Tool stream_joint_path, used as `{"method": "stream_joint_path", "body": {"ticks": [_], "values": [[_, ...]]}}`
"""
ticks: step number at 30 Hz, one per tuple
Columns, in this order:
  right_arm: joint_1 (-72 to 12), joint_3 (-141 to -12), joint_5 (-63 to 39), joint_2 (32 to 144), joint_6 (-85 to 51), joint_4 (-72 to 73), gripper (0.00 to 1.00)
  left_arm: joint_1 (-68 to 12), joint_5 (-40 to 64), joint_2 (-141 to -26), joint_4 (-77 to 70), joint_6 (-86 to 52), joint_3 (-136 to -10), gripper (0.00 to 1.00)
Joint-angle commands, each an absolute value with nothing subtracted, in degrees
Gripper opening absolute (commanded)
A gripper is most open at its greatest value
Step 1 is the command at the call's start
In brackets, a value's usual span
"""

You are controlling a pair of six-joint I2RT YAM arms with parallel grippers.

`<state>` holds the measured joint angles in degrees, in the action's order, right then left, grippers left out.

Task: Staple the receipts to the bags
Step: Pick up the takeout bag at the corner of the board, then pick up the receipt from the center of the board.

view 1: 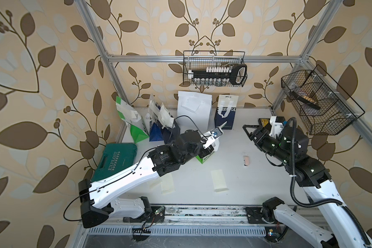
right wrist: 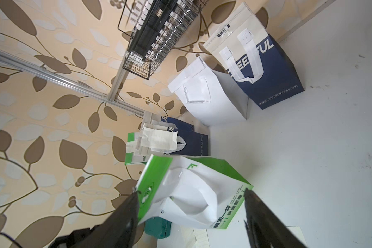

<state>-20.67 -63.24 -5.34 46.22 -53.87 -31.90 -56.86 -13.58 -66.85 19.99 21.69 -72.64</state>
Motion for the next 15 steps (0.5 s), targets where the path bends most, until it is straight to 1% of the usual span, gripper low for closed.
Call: {"method": "stream_joint_path", "body": {"ticks": [1, 3, 5, 6, 8, 11, 15], "values": [[-20.4, -57.7, -9.6, 45.8, -47.4, -39.8, 0.72, -56.2, -10.3, -62.1, 23.7, 16.1, -70.7, 0.00], [-20.4, -52.3, -12.1, 45.7, -46.5, -40.7, 0.71, -56.2, -12.4, -60.2, 24.9, 13.7, -69.9, 0.00], [-21.1, -46.9, -15.8, 48.0, -44.8, -40.7, 0.69, -56.2, -12.7, -58.8, 26.9, 11.6, -69.6, 0.00], [-22.5, -44.9, -16.1, 49.3, -44.0, -39.7, 0.69, -56.2, -13.3, -58.4, 27.8, 10.2, -69.4, 0.00], [-28.0, -42.7, -13.2, 54.0, -41.5, -39.0, 0.69, -56.2, -12.0, -57.4, 29.6, 8.0, -68.2, 0.00], [-36.3, -43.8, -7.5, 63.1, -36.8, -39.0, 0.68, -56.2, -10.9, -55.9, 29.6, 5.1, -65.2, 0.00], [-41.6, -45.5, -2.9, 72.1, -32.4, -36.7, 0.66, -56.1, -13.4, -54.1, 30.5, 2.5, -63.3, 0.00]]}}
